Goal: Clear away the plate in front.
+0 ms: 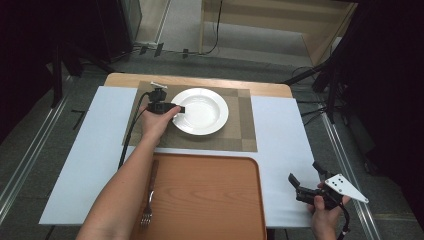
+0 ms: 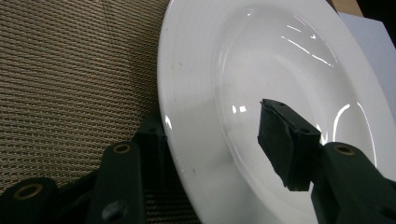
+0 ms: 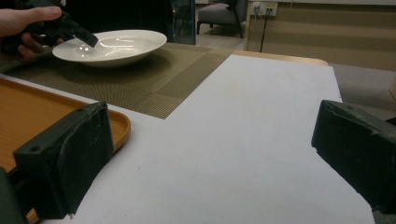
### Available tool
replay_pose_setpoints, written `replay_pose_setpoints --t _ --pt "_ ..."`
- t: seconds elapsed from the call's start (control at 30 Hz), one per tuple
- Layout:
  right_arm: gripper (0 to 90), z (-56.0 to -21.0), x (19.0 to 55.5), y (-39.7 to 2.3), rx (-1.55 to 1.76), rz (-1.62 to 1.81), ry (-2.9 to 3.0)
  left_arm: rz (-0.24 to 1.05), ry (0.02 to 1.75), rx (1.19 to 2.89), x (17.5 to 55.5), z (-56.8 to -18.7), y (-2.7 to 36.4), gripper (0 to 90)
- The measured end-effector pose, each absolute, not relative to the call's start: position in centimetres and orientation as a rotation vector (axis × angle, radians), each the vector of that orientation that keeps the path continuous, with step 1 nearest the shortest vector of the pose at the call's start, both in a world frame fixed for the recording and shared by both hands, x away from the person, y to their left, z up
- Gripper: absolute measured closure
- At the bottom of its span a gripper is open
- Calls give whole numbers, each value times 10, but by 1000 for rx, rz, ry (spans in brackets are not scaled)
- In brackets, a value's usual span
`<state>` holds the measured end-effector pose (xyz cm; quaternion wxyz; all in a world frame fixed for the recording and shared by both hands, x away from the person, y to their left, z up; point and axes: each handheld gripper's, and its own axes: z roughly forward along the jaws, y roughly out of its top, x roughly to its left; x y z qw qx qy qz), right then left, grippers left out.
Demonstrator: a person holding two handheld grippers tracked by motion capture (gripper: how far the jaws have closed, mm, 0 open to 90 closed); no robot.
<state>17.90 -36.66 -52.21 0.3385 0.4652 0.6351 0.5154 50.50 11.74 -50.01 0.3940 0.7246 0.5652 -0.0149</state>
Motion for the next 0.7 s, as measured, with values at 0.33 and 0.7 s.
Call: replay_pose_setpoints --t 0.33,0.7 --pt "0 -522 179 -366 1211 1338 1652 28 1500 1847 504 -499 114 600" --pt "0 -522 179 -365 1206 1325 1650 1 1406 1812 495 -489 116 667"
